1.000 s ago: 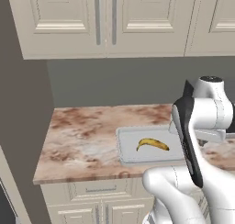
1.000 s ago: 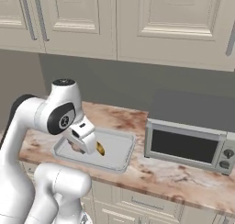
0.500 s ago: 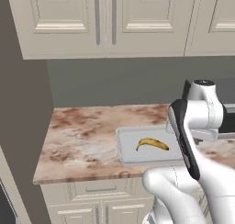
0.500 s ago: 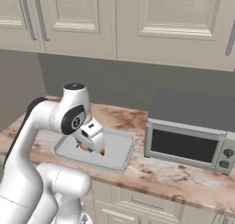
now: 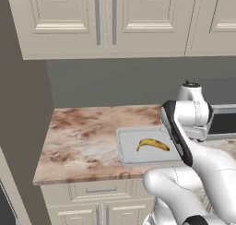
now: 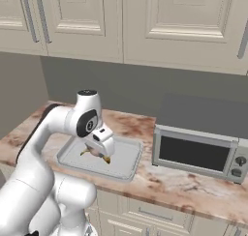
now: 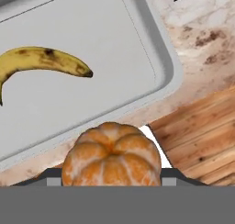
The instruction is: Pick the tangerine and banana from the fridge and place them inside the tupperware on the counter.
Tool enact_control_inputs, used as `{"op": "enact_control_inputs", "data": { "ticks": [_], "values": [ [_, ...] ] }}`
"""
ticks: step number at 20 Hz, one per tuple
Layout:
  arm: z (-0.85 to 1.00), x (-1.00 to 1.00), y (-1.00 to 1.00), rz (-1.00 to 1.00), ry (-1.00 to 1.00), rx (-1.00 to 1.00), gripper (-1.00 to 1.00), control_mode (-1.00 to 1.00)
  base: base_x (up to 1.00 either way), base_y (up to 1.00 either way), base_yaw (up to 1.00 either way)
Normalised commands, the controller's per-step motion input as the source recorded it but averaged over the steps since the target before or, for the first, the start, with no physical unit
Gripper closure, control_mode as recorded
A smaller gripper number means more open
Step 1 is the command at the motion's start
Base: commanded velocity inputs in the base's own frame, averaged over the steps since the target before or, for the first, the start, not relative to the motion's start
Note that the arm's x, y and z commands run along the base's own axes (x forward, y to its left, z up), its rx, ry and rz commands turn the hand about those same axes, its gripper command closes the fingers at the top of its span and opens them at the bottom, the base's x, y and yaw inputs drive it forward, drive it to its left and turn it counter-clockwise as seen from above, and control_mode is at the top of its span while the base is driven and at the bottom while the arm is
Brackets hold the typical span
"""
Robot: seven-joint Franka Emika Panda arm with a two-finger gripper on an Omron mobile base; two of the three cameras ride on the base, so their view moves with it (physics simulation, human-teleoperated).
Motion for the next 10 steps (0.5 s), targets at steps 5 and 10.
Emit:
{"op": "enact_control_inputs", "data": {
  "ticks": [5,10],
  "values": [
    [-0.35,0.4,-0.11,0.0,0.2,0.0,1.0,-1.0,0.0,0.0,0.0],
    [-0.4,0.32,-0.1,0.0,0.19,0.0,1.0,-1.0,0.0,0.0,0.0]
  ]
}}
